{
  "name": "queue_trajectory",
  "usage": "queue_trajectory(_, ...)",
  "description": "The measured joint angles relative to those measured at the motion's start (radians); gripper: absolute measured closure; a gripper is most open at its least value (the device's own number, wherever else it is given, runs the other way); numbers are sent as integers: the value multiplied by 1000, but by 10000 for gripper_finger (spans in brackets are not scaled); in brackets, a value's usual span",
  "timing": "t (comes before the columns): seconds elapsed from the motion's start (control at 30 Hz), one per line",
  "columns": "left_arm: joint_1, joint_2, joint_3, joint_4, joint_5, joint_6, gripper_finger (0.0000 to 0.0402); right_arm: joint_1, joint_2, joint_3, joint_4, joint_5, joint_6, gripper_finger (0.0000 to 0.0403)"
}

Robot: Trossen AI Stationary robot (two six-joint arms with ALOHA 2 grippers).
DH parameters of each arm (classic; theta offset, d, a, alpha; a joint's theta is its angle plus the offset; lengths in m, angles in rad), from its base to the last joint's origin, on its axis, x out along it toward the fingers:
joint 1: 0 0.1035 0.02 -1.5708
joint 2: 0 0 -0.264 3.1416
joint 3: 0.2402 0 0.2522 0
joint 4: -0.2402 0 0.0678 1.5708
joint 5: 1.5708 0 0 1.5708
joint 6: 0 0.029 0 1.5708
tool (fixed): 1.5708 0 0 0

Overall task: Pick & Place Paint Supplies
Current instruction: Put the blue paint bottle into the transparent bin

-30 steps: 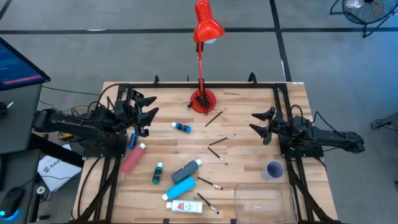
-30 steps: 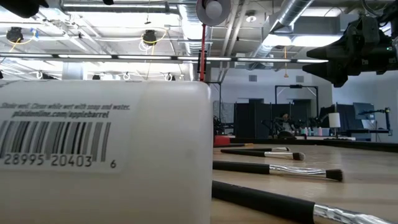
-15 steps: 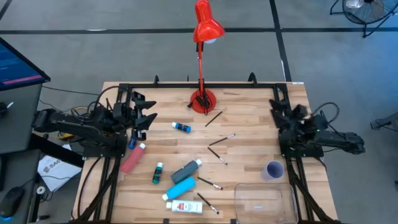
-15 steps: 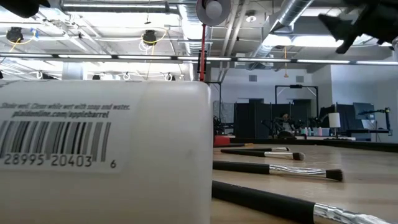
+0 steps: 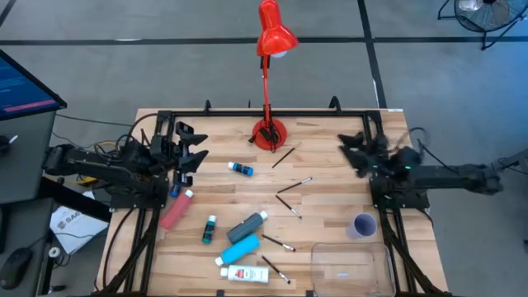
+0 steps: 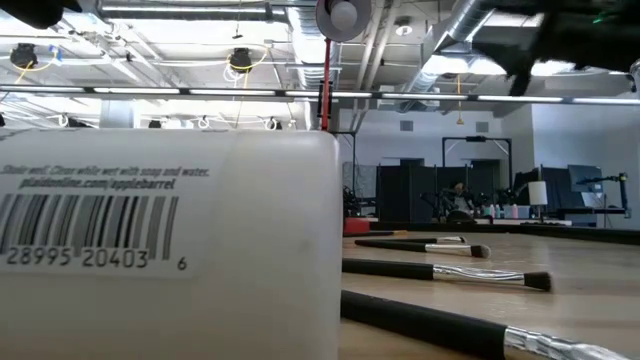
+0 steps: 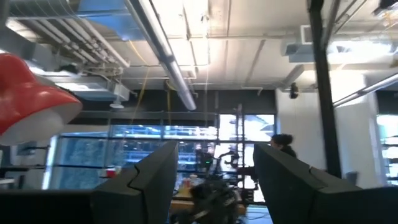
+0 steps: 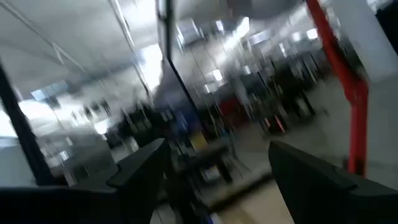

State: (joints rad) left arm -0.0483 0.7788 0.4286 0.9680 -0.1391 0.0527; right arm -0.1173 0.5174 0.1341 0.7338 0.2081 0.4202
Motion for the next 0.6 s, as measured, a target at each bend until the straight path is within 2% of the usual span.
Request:
queue_trajectory(0.27, 0, 0, 0, -11, 100, -38, 198, 50, 546, 302, -41, -2, -9, 127)
queue_trajectory(0.33, 0, 0, 0, -21, 117, -55, 198, 59, 645, 398, -138, -4, -16, 127)
queue_trajectory(0.5, 0, 0, 0, -54, 126, -61, 198, 59, 836, 675, -542, -3, -71, 127)
queue_trajectory(0.6, 0, 0, 0, -63, 126, -61, 198, 58, 939, 823, -713, -1, -101, 127)
